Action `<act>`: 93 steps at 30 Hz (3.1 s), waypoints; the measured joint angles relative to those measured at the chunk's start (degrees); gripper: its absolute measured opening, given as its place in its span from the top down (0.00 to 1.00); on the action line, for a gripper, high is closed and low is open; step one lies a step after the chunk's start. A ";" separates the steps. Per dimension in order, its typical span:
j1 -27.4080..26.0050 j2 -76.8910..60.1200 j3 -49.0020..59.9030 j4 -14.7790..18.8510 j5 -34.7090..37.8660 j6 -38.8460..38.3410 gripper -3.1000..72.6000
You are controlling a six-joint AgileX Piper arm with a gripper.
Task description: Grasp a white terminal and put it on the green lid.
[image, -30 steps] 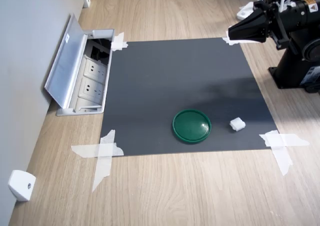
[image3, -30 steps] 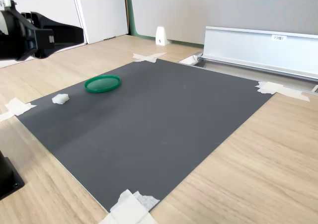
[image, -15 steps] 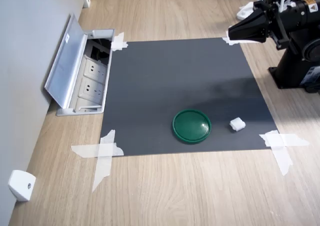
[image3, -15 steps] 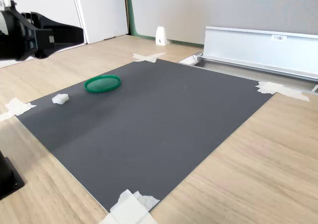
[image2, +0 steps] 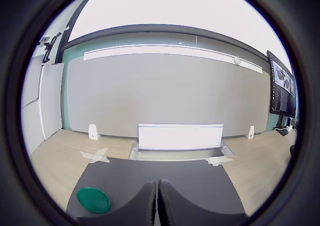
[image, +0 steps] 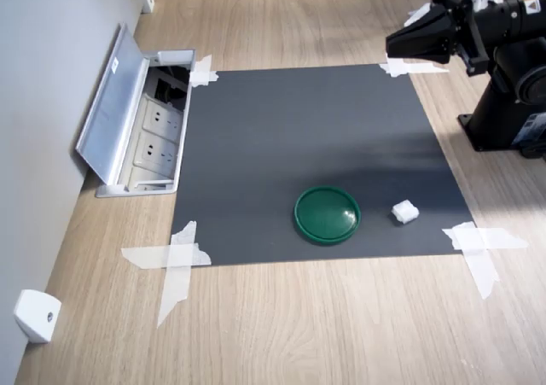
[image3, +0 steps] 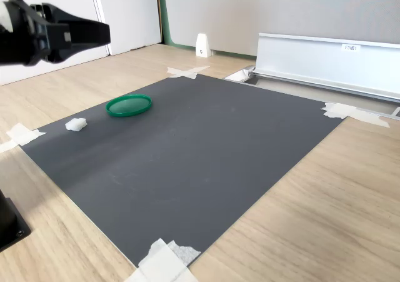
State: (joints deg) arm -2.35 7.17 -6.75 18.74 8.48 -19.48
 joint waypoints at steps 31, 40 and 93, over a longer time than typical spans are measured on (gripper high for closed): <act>19.78 39.08 -40.69 0.46 52.47 -19.53 0.97; 28.72 50.19 -41.31 -8.86 59.15 -32.30 0.86; 40.53 70.62 -32.73 -17.76 31.38 -57.66 0.12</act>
State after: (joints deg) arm 38.18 77.79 -39.48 0.98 39.86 -77.14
